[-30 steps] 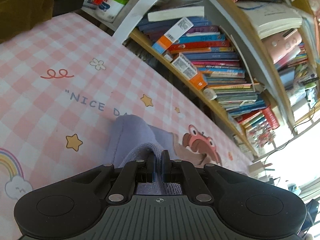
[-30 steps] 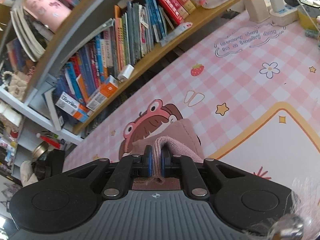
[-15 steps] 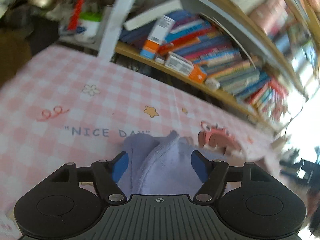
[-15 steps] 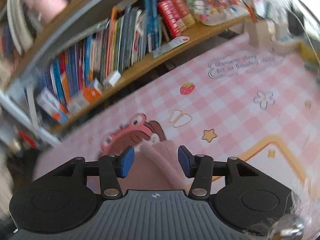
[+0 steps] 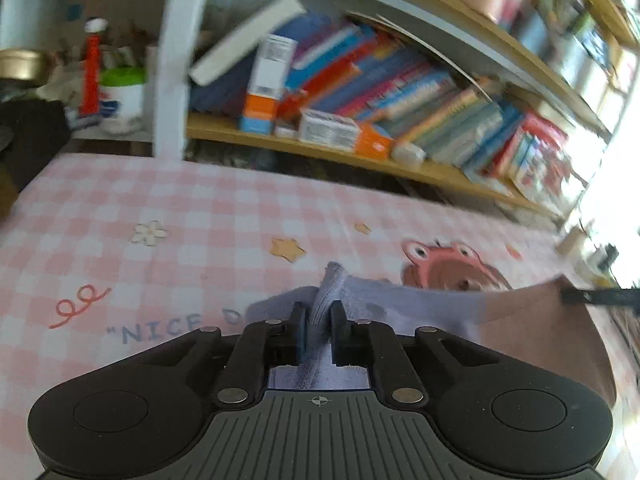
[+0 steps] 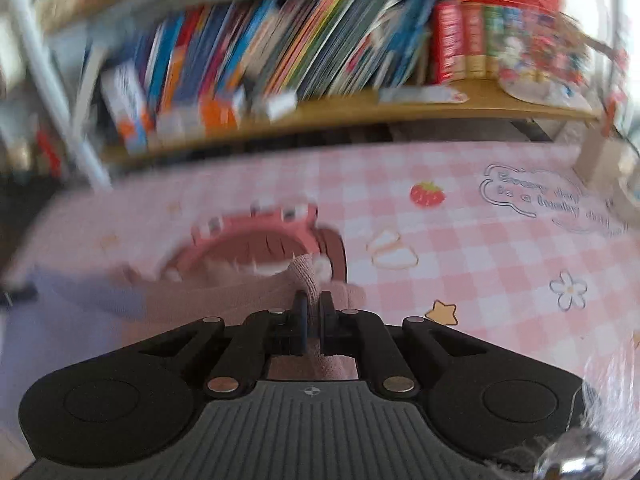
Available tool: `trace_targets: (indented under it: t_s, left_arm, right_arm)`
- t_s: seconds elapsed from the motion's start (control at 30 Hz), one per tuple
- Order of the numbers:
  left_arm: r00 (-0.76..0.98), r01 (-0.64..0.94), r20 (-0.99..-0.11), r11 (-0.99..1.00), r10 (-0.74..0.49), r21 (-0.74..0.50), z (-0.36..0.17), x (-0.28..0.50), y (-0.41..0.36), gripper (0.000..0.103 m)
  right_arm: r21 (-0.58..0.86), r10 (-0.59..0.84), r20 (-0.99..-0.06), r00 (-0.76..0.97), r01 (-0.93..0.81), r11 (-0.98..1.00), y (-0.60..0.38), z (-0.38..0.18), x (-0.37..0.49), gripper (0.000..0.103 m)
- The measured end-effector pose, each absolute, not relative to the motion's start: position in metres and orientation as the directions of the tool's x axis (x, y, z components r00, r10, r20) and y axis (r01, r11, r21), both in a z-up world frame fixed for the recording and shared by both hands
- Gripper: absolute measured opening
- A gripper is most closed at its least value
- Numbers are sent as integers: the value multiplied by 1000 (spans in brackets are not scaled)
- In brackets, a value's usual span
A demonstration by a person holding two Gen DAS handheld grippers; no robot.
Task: Fold clothes
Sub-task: 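Lower the folded hem onto the sweater and open both grippers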
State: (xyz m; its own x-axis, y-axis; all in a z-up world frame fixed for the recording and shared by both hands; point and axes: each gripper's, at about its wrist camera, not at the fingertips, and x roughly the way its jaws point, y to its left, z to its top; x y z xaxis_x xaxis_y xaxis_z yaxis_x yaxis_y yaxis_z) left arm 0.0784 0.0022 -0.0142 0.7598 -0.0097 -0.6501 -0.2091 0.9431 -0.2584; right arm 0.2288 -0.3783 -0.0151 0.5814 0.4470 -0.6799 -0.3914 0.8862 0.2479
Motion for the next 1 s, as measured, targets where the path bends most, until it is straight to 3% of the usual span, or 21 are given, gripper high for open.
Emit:
trace_targets:
  t_s: [0.17,0.43,0.5,0.53,0.57,0.6,0.7,0.73,0.9,1.0]
  left_arm:
    - [726,-274,-688,917,-2,-291,-37,93,15,5]
    - [749,-287,-663,894,-16,-345,-42,91,21,11]
    - [753,-292,-658,890,-11,-349,-38,90,21,12]
    - [756,-296,-654,889,-6,-350,-35,89,20,15]
    - [763,-306,-647,886,9,-348,-31,87,19,17]
    - [770,-315,-637,884,26,-345,-27,83,18,23]
    - [798,-344,-595,883,96,-319,-11,67,12,61]
    - [809,-342,-578,886,109,-312,-6,60,9,67]
    - [810,-335,-573,900,124,-278,5,35,-9,71]
    - [796,-347,-589,903,139,-255,6,21,-23,76]
  right_arm:
    - [309,420,-739,527,-288,906,-382,-48,250,5]
    - [315,431,-732,528,-299,901,-383,-51,253,6]
    - [285,406,-736,542,-296,912,-385,-48,251,20]
    - [270,394,-737,549,-294,917,-385,-46,250,38]
    - [258,386,-738,554,-296,919,-386,-44,248,45]
    - [248,381,-738,558,-301,921,-386,-42,245,45]
    - [216,369,-729,576,-318,923,-390,-34,233,54]
    - [206,367,-724,584,-325,923,-391,-32,227,60]
    - [144,343,-708,618,-350,926,-398,-26,198,78]
    - [73,302,-716,630,-362,929,-399,-27,182,81]
